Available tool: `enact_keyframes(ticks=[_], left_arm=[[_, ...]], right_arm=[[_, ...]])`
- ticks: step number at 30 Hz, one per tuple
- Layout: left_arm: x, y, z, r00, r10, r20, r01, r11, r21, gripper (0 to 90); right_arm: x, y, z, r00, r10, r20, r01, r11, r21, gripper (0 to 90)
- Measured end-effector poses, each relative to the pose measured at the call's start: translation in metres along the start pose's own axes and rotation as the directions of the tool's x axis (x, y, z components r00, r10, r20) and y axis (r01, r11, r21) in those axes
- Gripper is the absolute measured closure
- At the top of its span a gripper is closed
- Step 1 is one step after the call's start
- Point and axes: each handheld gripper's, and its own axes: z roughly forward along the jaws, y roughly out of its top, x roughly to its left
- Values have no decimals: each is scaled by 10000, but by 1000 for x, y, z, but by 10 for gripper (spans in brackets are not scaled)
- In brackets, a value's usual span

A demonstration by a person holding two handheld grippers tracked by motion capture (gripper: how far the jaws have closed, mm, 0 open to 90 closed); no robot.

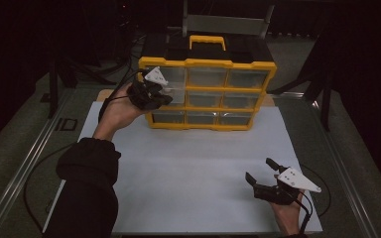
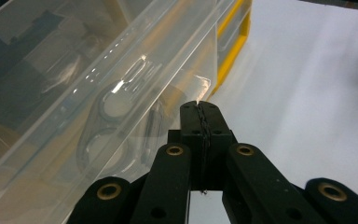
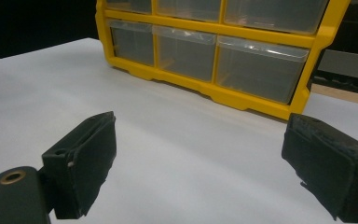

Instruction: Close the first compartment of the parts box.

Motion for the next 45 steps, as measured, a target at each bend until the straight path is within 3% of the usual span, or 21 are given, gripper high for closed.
enact_keyframes(ticks=[35, 45], left_arm=[[12, 4, 7, 9998, -210, -8, 210, 9998, 11, 900], [17, 4, 8, 9990, -450, 47, 450, 9989, -112, 900]], right_arm=[[0, -1, 1, 10000, 17, 2, -17, 10000, 43, 100], [0, -1, 1, 10000, 4, 20, -5, 10000, 60, 101]])
